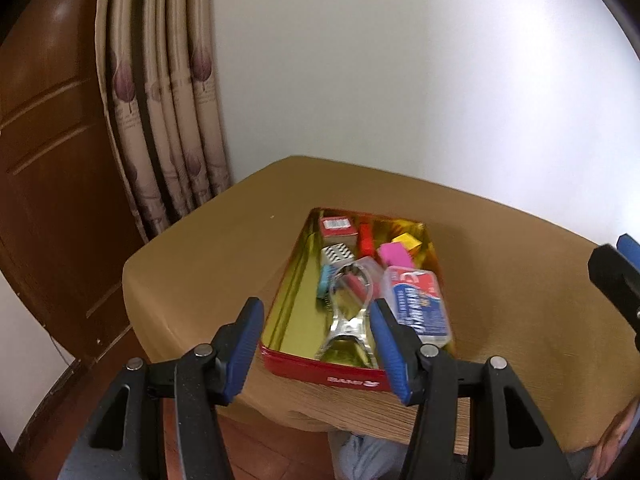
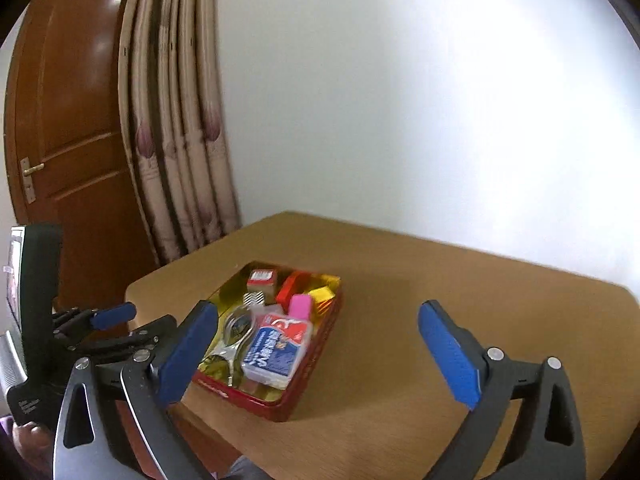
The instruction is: Organize rigid objects
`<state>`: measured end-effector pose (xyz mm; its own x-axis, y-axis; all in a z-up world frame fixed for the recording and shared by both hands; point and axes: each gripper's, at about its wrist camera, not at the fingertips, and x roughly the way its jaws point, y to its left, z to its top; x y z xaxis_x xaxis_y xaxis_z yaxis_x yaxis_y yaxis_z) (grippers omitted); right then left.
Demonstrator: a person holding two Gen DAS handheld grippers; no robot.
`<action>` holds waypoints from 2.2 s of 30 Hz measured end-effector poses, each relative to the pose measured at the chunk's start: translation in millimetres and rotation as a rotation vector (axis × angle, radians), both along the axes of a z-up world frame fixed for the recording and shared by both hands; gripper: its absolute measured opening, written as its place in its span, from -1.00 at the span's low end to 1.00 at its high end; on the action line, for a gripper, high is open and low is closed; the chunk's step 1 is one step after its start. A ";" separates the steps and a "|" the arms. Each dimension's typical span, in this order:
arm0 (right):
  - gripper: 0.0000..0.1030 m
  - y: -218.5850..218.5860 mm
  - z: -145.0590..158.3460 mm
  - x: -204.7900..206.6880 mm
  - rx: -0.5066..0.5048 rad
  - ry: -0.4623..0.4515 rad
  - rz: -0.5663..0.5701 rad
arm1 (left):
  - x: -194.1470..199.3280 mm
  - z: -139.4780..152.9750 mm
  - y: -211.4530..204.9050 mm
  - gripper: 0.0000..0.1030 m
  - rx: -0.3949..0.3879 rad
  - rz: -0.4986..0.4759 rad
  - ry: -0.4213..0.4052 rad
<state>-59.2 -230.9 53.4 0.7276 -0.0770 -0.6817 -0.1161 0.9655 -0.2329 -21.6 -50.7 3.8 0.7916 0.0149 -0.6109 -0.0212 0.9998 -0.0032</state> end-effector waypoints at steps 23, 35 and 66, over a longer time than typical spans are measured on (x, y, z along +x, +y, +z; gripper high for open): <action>0.98 10.8 53.9 -51.5 -0.115 -0.116 -0.051 | -60.1 49.4 3.7 0.11 -0.016 -0.008 -0.177; 0.98 8.9 27.1 -37.5 -0.081 -0.020 -0.046 | -57.7 45.9 -5.5 0.11 -0.014 -0.071 -0.140; 0.99 33.4 -1.4 -12.0 -0.089 0.032 -0.003 | -47.7 45.4 10.6 0.12 -0.049 -0.005 -0.117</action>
<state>-71.2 -197.5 51.9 0.7051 -0.1403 -0.6951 -0.1224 0.9414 -0.3143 -69.3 -40.1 49.2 0.8576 -0.0166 -0.5141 -0.0132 0.9984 -0.0543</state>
